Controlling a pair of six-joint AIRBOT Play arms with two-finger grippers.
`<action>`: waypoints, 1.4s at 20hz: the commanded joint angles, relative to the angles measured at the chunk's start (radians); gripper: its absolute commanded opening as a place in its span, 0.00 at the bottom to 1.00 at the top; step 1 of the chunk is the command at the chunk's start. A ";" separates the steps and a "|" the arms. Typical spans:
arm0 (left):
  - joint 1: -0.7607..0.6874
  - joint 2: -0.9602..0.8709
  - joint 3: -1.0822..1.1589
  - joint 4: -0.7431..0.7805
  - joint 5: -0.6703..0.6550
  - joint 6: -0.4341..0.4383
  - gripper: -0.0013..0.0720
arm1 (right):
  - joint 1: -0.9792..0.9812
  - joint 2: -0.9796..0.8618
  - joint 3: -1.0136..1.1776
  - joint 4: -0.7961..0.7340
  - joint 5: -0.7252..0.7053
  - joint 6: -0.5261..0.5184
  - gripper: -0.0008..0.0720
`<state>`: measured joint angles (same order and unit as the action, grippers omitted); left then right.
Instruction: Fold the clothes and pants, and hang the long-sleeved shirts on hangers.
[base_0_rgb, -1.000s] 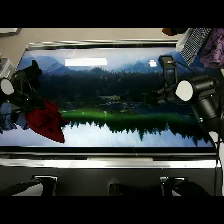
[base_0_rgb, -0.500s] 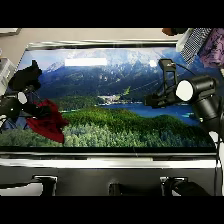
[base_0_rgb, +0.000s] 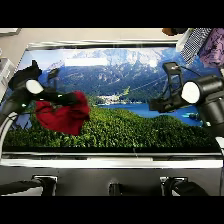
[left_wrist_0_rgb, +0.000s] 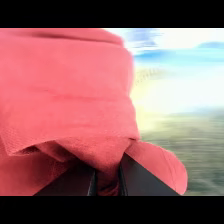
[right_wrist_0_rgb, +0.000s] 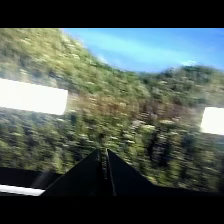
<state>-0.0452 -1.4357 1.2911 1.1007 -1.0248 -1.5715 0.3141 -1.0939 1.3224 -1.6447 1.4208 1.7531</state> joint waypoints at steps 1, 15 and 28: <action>-0.248 -0.010 0.034 -0.133 0.200 -0.112 0.04 | -0.015 0.060 0.001 -0.103 0.052 -0.048 0.14; -0.299 -0.125 0.034 -0.254 0.202 -0.054 0.49 | -0.475 0.100 -0.104 0.200 -0.087 -0.113 0.50; 0.166 0.037 0.031 -0.209 -0.116 -0.021 0.91 | -0.482 -0.416 -0.340 0.919 -0.233 -0.519 0.61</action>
<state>0.0822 -1.4040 1.3228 0.8833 -1.1080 -1.5974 -0.2493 -1.3998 1.0157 -0.7940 1.2564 1.3094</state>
